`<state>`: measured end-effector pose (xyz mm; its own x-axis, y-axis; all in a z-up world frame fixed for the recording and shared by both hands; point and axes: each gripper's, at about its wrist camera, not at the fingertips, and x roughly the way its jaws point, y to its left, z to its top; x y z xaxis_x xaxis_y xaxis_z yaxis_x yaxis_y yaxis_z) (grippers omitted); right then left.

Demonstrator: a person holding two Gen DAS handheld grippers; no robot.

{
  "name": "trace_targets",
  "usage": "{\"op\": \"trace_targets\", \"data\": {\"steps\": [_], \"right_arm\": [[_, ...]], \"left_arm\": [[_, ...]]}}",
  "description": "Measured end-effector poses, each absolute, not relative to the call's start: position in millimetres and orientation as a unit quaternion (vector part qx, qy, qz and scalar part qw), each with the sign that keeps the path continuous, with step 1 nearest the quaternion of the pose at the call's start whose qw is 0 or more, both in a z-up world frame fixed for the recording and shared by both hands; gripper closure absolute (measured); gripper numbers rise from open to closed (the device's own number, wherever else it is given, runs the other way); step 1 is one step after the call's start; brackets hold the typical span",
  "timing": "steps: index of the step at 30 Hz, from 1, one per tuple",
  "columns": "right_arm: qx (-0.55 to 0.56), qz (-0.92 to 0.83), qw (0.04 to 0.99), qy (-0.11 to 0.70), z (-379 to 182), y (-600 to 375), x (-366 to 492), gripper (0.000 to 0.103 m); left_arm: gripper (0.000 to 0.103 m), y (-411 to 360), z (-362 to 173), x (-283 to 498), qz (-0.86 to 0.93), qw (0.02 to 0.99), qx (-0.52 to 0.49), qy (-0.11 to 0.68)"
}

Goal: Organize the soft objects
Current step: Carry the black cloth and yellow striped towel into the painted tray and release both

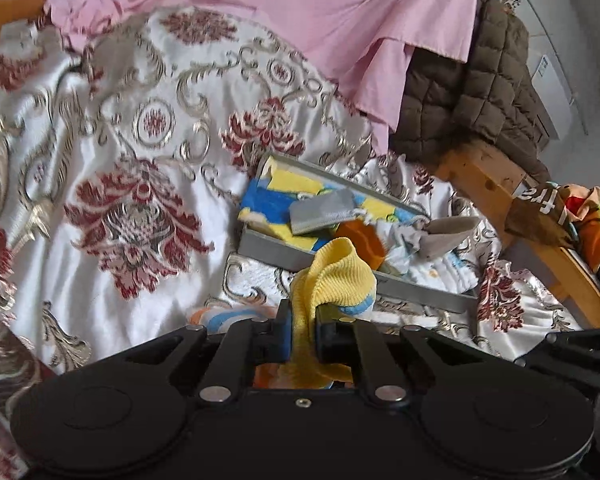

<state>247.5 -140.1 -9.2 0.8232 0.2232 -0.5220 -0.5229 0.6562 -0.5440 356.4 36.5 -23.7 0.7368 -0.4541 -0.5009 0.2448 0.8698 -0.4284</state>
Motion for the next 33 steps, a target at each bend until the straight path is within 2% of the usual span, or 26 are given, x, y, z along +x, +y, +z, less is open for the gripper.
{"op": "trace_targets", "data": {"steps": [8,18,24,33], "right_arm": [[-0.27,0.199,0.926,0.171,35,-179,233,0.098],[-0.19,0.17,0.955,0.151,37,-243,246,0.097],[-0.115,0.161,0.97,0.142,44,-269,292,0.097],[-0.099,0.116,0.98,0.129,47,-297,384,0.097]], "left_arm": [[0.092,30,21,323,-0.172,0.932,-0.161,0.274],[0.092,2,68,326,-0.17,0.936,-0.165,0.259],[0.092,-25,81,365,-0.173,0.935,-0.165,0.26],[0.092,-71,84,461,-0.184,0.938,-0.169,0.24]]}}
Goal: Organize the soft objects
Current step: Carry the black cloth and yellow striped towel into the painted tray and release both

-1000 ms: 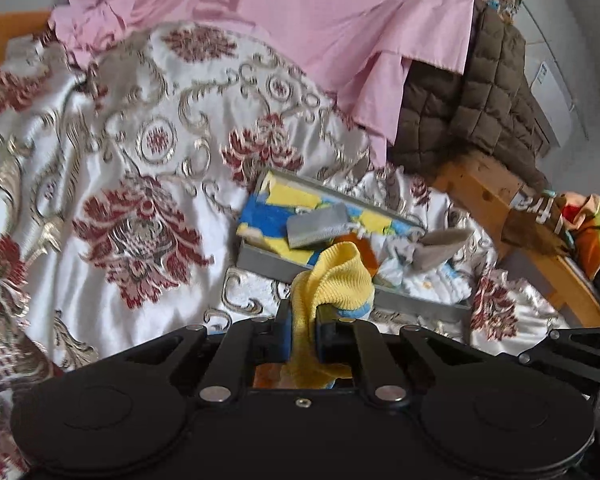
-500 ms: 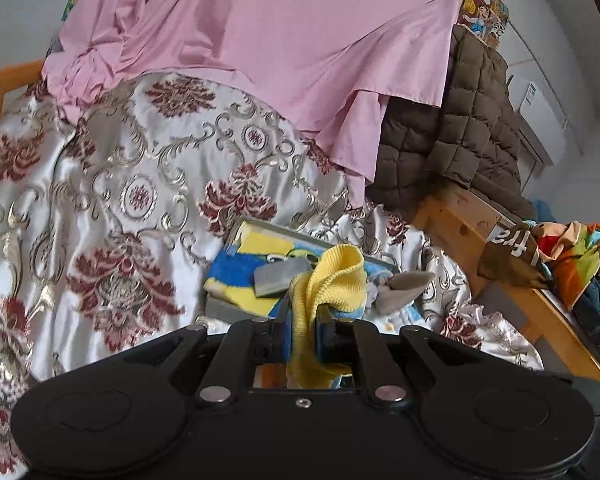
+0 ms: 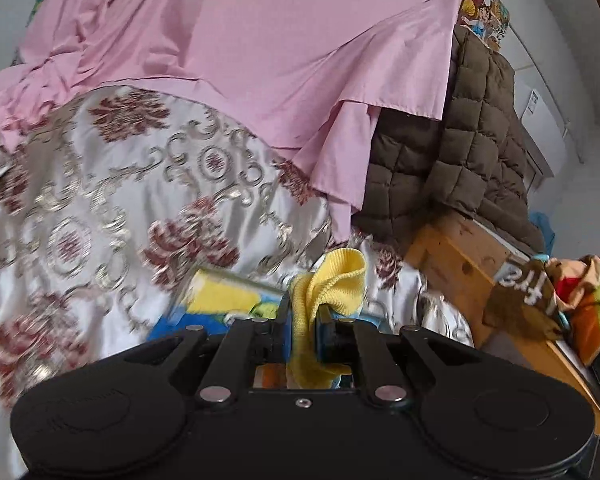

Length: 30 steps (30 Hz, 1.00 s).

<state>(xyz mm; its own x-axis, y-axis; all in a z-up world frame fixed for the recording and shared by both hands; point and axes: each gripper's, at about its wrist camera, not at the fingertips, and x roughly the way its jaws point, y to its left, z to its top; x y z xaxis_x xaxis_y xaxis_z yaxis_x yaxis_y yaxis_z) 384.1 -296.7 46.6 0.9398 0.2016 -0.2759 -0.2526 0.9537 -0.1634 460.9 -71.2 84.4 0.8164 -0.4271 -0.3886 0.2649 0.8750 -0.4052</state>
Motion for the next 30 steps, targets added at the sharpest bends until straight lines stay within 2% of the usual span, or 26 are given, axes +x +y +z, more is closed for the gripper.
{"op": "trace_targets", "data": {"steps": [6,13,25,30], "right_arm": [[-0.045,0.076,0.986,0.144,30,-317,438,0.097],[-0.002,0.038,0.982,0.182,1,-341,474,0.097],[0.011,0.018,0.972,0.234,-27,-351,487,0.096],[0.011,0.019,0.969,0.245,-30,-351,485,0.092]], "left_arm": [[0.092,-113,71,528,-0.191,0.942,-0.156,0.229],[0.092,-148,30,583,-0.192,0.935,-0.168,0.247],[0.091,-162,-23,603,-0.165,0.926,-0.135,0.31],[0.087,-163,-30,599,-0.151,0.926,-0.117,0.324]]}}
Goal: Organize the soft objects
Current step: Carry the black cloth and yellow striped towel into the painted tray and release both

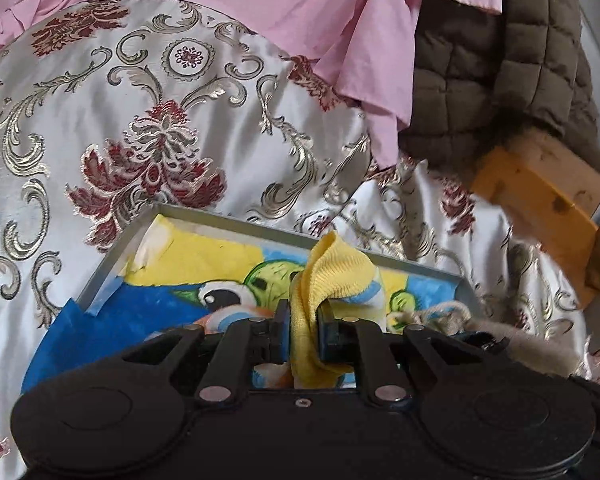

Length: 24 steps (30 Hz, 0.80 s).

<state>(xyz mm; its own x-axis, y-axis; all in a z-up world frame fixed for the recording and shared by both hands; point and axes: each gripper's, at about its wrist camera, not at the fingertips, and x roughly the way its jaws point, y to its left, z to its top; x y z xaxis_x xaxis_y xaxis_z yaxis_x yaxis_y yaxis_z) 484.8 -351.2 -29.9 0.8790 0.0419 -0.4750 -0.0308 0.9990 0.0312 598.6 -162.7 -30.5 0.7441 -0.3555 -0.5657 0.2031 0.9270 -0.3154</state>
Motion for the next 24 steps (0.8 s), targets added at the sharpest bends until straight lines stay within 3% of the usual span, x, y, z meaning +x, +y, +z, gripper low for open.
{"op": "trace_targets", "data": {"steps": [3,9,15,20,24], "right_arm": [[0.017,0.018,0.97,0.243,-28,-353,482,0.089],[0.017,0.018,0.972,0.234,-21,-355,479,0.073],[0.023,0.015,0.974,0.224,-12,-359,475,0.055],[0.03,0.009,0.978,0.205,4,-366,463,0.037],[0.036,0.007,0.981,0.192,16,-371,448,0.024]], "left_arm": [[0.08,-165,-30,594,-0.146,0.929,-0.105,0.324],[0.072,-168,-25,587,-0.138,0.933,-0.09,0.319],[0.06,-167,-19,580,-0.134,0.935,-0.088,0.315],[0.041,-161,-10,566,-0.124,0.94,-0.101,0.302],[0.033,-152,1,550,-0.115,0.943,-0.115,0.29]]}}
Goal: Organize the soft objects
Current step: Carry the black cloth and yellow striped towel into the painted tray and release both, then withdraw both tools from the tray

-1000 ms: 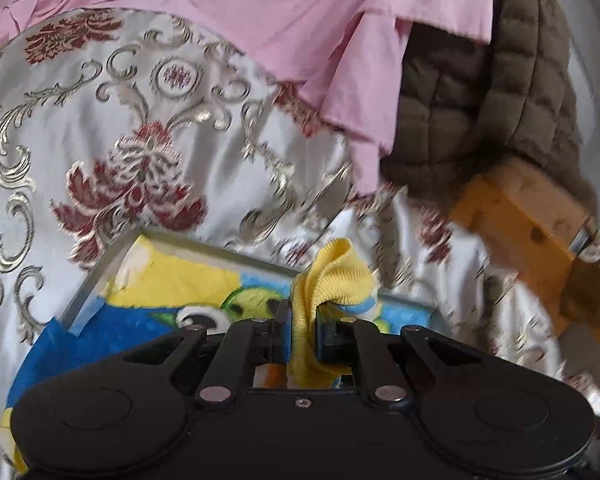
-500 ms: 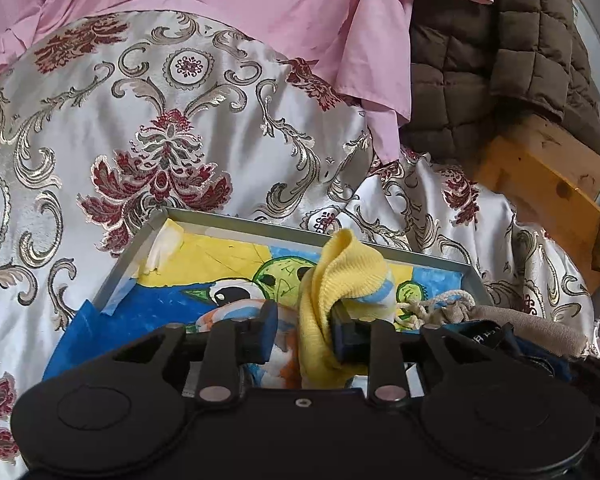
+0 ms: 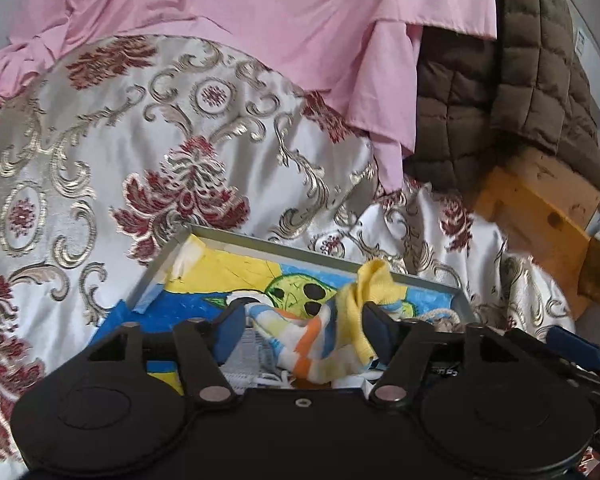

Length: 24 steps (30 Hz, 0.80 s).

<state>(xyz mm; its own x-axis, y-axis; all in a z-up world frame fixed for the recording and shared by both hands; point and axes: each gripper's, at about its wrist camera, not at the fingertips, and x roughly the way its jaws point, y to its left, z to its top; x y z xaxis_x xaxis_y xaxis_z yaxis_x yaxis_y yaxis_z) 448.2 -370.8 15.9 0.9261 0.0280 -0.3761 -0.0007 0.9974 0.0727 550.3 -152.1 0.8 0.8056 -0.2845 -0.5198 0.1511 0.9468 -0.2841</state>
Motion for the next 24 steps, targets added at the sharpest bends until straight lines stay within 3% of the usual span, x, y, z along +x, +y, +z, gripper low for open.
{"op": "trace_targets", "data": {"steps": [4,16,24], "right_arm": [[0.047,0.01,0.981,0.186,32,-375,427,0.017],[0.077,-0.009,0.99,0.121,104,-374,335,0.007],[0.091,-0.002,0.988,0.125,104,-356,269,0.005]], "left_arm": [[0.028,-145,15,525,-0.115,0.948,-0.112,0.276],[0.02,-121,67,414,-0.127,0.957,-0.112,0.234],[0.015,-97,96,342,-0.134,0.962,-0.113,0.209]]}}
